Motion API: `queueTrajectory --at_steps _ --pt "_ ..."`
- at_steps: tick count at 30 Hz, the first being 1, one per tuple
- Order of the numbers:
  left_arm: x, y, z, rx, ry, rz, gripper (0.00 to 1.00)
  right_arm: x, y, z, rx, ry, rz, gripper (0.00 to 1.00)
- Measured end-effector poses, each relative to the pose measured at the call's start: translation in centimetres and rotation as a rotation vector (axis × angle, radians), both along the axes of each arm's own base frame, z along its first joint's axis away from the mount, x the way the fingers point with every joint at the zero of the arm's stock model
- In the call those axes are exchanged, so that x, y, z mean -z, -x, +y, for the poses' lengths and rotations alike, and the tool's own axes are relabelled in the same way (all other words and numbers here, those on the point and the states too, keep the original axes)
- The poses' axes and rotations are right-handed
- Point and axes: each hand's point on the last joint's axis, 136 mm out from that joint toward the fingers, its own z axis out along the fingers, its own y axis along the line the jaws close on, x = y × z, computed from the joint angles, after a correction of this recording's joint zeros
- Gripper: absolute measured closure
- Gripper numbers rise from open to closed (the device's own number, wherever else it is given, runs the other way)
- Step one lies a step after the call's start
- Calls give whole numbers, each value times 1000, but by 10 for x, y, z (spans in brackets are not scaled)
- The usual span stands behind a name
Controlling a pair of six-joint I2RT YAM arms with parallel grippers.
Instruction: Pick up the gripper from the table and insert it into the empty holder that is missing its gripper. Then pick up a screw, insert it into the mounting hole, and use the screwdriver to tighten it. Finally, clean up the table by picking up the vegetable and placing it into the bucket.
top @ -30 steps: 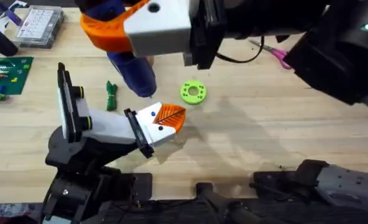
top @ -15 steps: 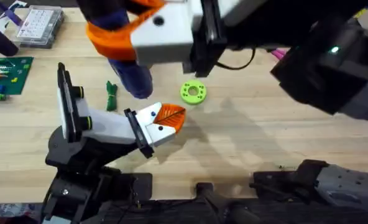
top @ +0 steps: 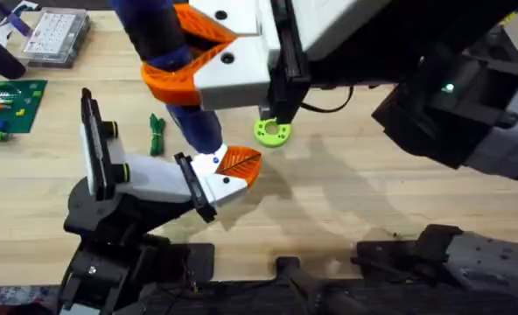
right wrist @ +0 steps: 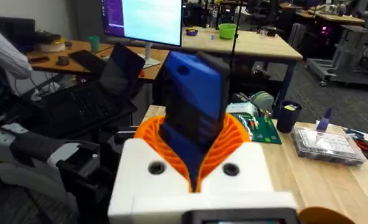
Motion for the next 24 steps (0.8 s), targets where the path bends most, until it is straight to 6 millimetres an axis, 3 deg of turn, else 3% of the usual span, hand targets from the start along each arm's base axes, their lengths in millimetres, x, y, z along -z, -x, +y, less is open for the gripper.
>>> queueTrajectory --at_steps 11,24 --pt "0 0 0 0 0 0 983 13 0 -1 5 7 12 974" --pt "0 0 0 0 0 0 983 12 0 -1 7 -2 3 974"
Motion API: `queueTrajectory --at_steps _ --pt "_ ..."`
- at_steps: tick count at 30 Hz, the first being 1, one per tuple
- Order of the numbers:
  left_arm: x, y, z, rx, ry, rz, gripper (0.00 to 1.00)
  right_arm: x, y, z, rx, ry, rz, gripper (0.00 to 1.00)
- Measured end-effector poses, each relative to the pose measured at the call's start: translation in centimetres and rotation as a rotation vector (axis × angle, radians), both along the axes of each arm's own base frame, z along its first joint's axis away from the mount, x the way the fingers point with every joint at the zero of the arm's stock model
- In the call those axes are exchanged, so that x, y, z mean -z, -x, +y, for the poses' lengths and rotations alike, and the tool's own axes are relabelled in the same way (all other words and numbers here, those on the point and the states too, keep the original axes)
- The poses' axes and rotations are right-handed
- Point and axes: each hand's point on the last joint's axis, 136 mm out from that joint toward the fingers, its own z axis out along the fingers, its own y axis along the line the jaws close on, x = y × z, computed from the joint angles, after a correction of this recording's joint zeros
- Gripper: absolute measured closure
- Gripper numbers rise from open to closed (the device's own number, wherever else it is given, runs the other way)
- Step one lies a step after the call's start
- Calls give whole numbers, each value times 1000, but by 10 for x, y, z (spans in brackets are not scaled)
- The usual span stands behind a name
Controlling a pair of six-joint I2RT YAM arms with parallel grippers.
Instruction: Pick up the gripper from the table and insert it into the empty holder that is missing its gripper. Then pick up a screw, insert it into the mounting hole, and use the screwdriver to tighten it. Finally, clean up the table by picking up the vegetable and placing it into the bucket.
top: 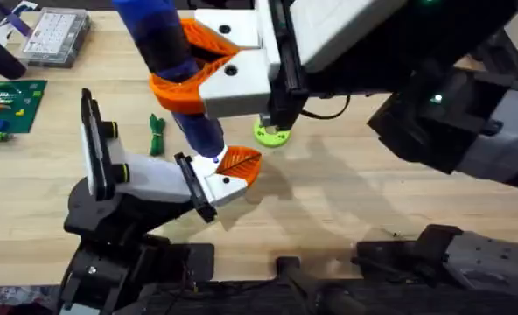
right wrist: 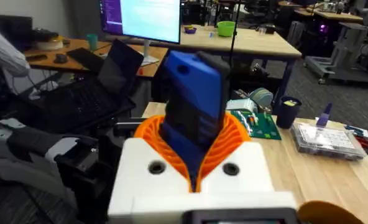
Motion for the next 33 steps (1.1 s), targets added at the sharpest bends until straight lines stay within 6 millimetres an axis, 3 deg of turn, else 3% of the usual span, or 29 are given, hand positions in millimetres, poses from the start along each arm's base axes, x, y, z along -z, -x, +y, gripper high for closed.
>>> queueTrajectory --at_steps 9,33 --pt "0 0 0 0 0 0 983 -3 0 0 1 -15 -15 974" --pt "0 0 0 0 0 1 983 16 -9 9 1 21 21 974"
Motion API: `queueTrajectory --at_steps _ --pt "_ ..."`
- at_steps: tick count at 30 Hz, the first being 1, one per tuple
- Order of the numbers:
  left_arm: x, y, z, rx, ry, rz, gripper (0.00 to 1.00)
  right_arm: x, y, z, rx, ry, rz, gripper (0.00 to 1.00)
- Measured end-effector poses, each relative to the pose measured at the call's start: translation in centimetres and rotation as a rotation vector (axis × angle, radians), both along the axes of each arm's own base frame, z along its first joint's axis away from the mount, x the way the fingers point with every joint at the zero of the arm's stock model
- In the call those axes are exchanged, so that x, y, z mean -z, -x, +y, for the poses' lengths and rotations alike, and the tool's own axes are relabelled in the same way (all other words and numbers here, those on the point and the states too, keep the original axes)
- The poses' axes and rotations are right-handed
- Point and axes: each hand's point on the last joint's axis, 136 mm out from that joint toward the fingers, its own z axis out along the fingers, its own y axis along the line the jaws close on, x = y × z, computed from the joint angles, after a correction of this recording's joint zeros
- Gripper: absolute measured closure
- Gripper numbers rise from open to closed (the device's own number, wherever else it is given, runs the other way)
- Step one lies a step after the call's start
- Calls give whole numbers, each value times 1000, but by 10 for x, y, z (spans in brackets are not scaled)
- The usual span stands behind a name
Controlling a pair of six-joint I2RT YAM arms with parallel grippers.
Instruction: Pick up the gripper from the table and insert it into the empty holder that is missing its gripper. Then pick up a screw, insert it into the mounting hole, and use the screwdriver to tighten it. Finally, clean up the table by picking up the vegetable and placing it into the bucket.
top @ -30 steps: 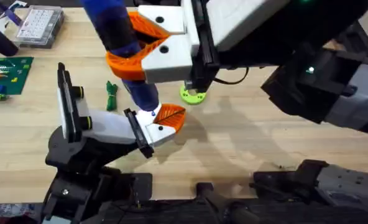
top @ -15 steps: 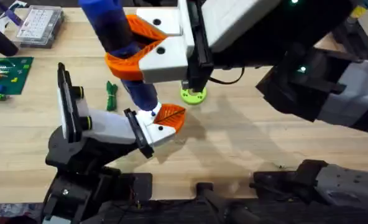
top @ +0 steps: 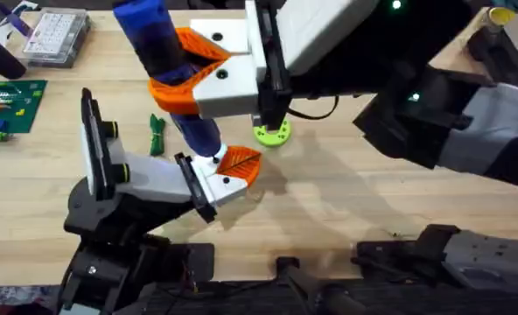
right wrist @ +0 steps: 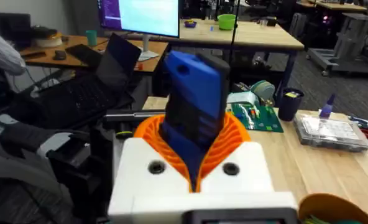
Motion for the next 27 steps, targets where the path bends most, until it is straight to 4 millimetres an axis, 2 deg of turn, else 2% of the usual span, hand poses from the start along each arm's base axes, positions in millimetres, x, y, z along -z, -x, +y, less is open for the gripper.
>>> queueTrajectory --at_steps 27 --pt "0 1 -1 7 2 4 983 5 -2 -1 11 4 46 974"
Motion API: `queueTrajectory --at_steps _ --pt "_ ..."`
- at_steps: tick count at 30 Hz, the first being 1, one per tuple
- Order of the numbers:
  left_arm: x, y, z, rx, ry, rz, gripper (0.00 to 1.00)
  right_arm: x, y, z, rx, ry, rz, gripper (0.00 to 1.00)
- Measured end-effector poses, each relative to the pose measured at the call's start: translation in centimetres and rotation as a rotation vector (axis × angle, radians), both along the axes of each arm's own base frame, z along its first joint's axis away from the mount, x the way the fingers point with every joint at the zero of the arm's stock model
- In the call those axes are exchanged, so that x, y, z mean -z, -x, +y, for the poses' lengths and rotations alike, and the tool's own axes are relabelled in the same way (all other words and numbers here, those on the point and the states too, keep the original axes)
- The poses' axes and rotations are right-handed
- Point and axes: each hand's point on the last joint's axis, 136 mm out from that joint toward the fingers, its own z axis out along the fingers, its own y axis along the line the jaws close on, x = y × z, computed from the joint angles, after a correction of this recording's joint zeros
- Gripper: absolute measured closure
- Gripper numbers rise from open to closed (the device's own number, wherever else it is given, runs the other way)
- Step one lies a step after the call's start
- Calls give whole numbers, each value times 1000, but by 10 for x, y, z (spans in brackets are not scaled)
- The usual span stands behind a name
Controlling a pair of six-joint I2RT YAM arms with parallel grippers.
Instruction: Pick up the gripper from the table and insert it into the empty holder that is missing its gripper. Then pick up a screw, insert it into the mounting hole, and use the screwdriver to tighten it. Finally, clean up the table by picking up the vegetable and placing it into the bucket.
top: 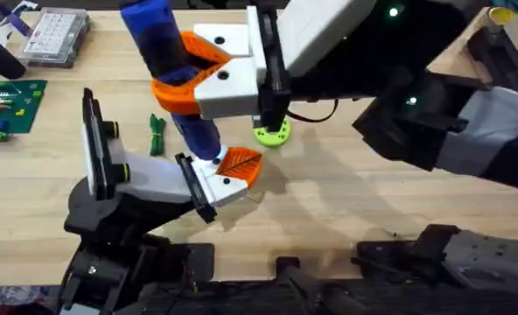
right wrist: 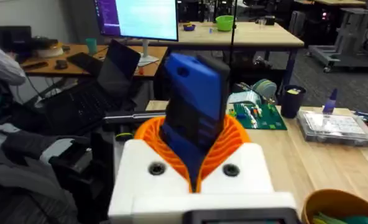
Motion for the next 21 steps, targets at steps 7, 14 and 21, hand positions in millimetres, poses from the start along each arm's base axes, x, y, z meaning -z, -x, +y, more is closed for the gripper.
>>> queueTrajectory --at_steps 7,14,21 --pt "0 0 0 0 0 0 983 -13 3 -3 -5 -58 -53 974" --pt "0 0 0 0 0 0 983 -22 5 -4 -8 -91 -65 974" --pt "0 0 0 0 0 -1 983 -19 0 -10 -16 -76 -38 974"
